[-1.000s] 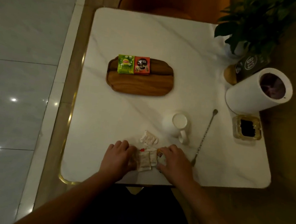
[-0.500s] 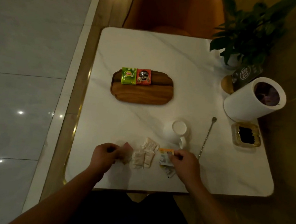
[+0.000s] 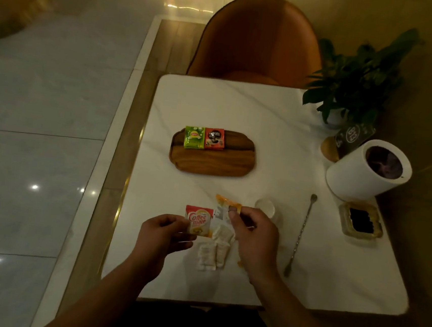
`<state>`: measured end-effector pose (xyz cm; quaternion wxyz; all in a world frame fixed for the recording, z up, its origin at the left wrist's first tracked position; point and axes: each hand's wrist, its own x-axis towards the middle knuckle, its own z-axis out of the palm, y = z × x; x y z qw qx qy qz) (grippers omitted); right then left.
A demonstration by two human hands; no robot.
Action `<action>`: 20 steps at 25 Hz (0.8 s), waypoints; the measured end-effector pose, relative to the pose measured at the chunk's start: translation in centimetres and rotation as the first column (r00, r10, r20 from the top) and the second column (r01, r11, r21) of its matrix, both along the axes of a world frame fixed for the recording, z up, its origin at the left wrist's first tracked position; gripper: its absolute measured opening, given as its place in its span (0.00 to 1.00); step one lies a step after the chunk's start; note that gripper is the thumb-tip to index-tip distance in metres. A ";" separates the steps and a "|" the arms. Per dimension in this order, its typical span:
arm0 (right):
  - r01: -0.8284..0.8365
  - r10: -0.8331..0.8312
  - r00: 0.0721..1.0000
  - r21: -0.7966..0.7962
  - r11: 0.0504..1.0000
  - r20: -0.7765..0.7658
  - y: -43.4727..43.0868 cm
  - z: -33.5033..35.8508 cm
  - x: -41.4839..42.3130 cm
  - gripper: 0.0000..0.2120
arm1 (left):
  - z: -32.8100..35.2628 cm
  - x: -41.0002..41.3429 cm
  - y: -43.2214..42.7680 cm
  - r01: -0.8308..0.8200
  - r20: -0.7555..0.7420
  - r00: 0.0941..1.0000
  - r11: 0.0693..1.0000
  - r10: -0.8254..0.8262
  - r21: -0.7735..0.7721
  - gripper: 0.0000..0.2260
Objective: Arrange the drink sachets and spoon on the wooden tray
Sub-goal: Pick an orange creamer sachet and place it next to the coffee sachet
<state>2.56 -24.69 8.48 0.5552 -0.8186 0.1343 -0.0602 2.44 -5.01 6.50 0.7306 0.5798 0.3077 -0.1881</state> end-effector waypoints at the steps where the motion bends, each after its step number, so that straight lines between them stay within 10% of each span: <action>1: -0.082 0.115 0.983 -0.217 0.973 0.145 0.2 0.1 -0.1 0.03 | 0.3 0.1 -0.1 -0.011 0.011 1.000 1.000 0.012 -0.020 0.05; 5: -0.228 0.577 0.790 -0.773 0.591 0.209 0.9 -0.7 -1.2 0.04 | 0.9 0.1 -0.6 -0.018 0.063 0.998 0.994 0.025 -0.105 0.06; 12: -0.261 0.622 0.763 -0.798 0.544 0.174 0.3 -0.3 -1.1 0.10 | 1.0 0.2 -1.4 -0.022 0.091 0.995 0.988 0.036 -0.154 0.08; 15: -0.280 0.410 0.905 -0.566 0.776 0.114 -0.2 -0.2 -1.0 0.15 | 1.1 0.4 -1.7 -0.058 0.134 0.988 0.991 0.074 -0.119 0.08; 17: -0.201 0.196 0.974 -0.028 0.979 -0.114 -0.5 0.2 -0.6 0.14 | 1.3 0.8 -1.8 -0.058 0.146 0.986 0.991 0.075 -0.120 0.08; 20: -0.055 0.120 0.955 0.235 0.970 -0.271 -0.3 0.0 0.2 0.03 | 1.5 1.0 -1.9 -0.008 0.164 0.986 0.995 0.023 -0.096 0.09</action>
